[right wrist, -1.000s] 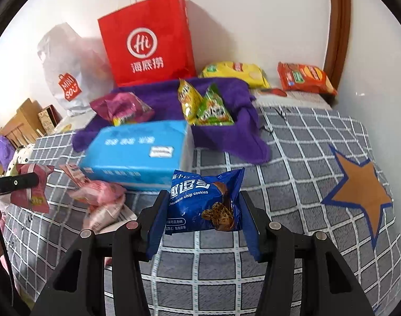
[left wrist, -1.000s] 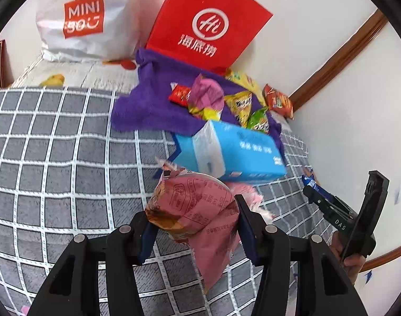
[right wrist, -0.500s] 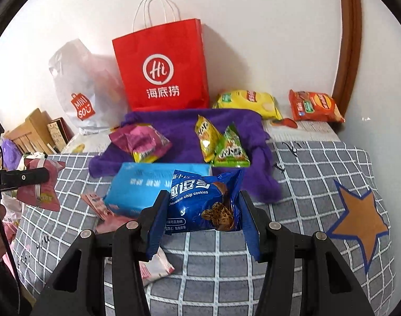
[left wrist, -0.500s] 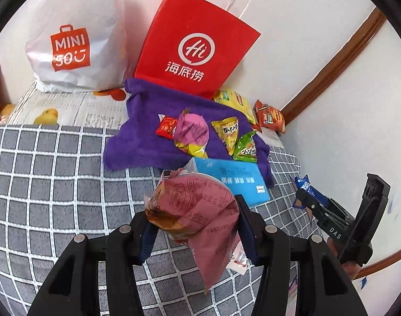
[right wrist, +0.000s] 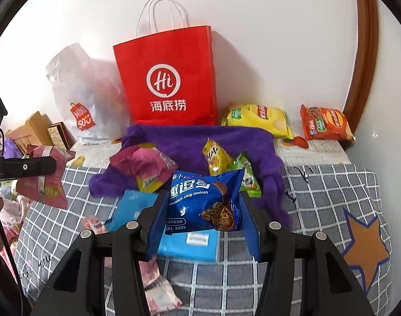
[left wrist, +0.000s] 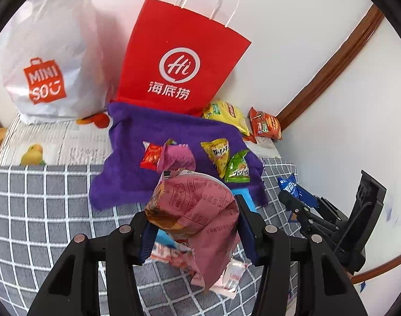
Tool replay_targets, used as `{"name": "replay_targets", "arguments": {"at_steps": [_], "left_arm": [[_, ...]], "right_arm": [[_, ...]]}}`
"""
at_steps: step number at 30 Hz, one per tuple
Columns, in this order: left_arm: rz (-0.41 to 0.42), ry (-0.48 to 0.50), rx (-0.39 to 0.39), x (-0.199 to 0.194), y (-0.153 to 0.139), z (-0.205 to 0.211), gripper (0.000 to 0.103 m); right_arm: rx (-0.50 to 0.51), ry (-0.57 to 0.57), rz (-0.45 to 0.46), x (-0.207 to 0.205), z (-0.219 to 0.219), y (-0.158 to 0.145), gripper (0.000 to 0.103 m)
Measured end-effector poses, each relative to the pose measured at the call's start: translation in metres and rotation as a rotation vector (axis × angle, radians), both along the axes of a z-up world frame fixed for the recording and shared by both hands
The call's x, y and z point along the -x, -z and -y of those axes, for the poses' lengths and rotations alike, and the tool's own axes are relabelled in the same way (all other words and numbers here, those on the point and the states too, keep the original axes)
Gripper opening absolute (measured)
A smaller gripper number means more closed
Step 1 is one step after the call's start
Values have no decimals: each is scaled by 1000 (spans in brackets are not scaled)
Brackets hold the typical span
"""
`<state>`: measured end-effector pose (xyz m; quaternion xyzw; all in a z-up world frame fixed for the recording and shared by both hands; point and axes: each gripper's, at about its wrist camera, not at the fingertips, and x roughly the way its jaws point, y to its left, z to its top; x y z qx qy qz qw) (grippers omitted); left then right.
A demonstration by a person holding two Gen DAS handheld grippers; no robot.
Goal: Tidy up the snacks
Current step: 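Lift and carry the blue bag and pink packet over the purple towel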
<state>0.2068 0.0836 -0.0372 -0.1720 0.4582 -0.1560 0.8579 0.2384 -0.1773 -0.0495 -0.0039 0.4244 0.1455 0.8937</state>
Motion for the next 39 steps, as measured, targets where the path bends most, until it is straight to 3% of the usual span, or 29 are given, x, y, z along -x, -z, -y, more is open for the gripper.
{"name": "replay_targets", "arguments": {"at_steps": [22, 29, 39], "left_arm": [[-7, -40, 8, -90, -1, -2, 51], [-19, -61, 12, -99, 15, -14, 51], [-34, -67, 7, -106, 26, -20, 51]], "right_arm": [[-38, -33, 33, -107, -30, -21, 52], [-53, -49, 19, -122, -42, -8, 52], [5, -59, -10, -131, -44, 9, 52]]}}
